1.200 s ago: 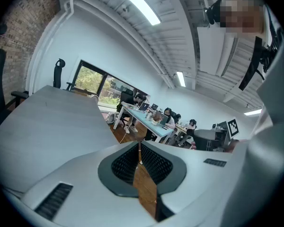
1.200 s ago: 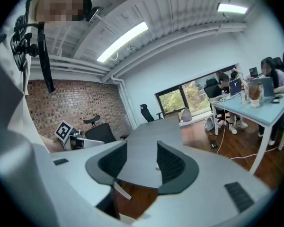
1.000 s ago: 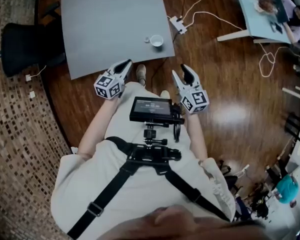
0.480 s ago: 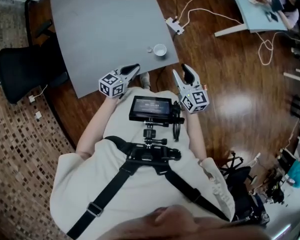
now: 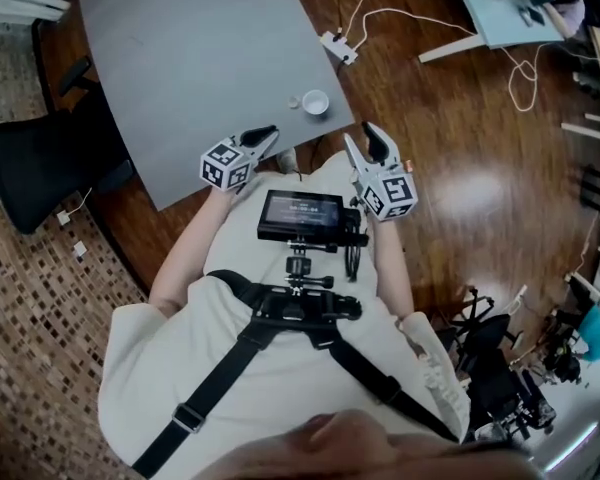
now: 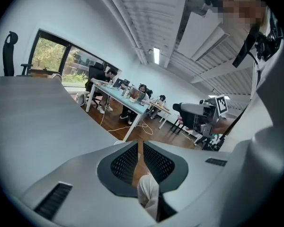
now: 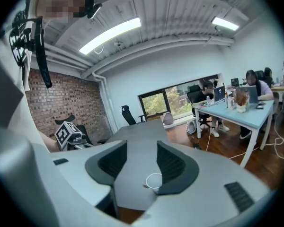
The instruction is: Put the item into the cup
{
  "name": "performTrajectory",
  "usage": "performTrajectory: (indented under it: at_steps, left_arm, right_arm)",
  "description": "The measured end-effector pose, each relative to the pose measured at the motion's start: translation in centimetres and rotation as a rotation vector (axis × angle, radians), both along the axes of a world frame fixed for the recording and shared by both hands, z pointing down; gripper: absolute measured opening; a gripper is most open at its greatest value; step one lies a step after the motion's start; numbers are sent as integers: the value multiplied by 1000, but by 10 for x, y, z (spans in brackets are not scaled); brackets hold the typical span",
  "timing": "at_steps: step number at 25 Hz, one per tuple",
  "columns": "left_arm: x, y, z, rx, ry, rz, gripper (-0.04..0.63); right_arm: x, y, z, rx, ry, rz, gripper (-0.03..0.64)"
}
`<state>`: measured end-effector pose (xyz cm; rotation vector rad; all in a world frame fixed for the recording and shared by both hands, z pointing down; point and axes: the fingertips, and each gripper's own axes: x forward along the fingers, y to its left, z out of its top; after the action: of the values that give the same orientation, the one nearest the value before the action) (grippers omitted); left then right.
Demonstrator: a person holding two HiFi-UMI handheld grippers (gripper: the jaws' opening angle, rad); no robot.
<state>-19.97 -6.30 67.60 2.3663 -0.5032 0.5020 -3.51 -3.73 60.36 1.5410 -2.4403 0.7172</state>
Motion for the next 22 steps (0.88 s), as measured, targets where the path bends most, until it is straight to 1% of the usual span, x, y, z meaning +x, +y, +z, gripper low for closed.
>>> performTrajectory:
  at_steps: [5, 8, 11, 15, 18, 21, 22]
  left_arm:
    - [-2, -10, 29, -13, -85, -23, 37]
    - [20, -24, 56, -22, -159, -25, 57]
    - [42, -37, 79, -32, -227, -17, 58]
    - [43, -47, 101, -39, -304, 12, 71]
    - [34, -44, 120, -61, -363, 26, 79]
    - [22, -39, 141, -87, -426, 42, 115]
    - [18, -36, 148, -96, -444, 42, 115]
  right_arm:
    - [21, -15, 16, -31, 67, 16, 210]
    - [36, -27, 24, -47, 79, 20, 210]
    - [49, -42, 25, -60, 69, 2, 210]
    - [42, -57, 26, -79, 82, -57, 210]
    - [29, -58, 27, -89, 89, -106, 210]
    - [19, -64, 21, -86, 91, -148, 210]
    - [16, -65, 21, -90, 91, -158, 210]
